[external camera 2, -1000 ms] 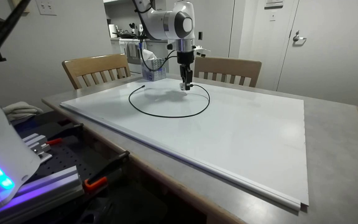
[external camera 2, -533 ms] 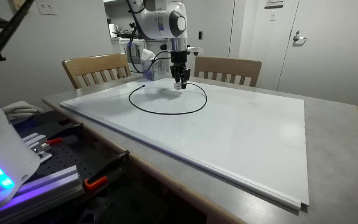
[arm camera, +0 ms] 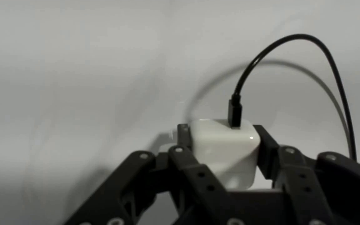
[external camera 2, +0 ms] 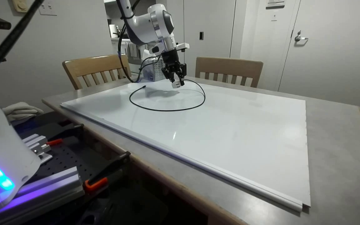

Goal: Wrap up the charger neatly into a circle

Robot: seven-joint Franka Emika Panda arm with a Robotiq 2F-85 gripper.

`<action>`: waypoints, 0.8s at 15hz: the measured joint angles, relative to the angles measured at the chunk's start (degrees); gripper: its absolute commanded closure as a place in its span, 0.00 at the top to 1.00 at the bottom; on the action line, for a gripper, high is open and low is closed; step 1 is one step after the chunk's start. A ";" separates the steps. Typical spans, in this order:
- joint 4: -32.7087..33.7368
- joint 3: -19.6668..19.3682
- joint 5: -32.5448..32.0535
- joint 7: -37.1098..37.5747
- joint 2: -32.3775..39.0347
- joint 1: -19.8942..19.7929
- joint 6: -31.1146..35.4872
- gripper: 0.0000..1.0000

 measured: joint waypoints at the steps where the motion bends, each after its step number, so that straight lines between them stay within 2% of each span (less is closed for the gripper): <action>1: 0.00 -0.82 -0.64 0.01 0.02 0.48 1.05 0.80; 3: -0.03 -2.62 0.28 0.89 0.01 1.10 4.27 0.96; 4: -0.08 -3.37 1.85 1.82 0.01 1.08 5.91 1.00; 7: -0.39 -4.72 9.40 3.59 0.01 0.45 9.02 1.00; 12: -0.41 -6.82 19.99 9.49 -0.76 -0.02 9.05 1.00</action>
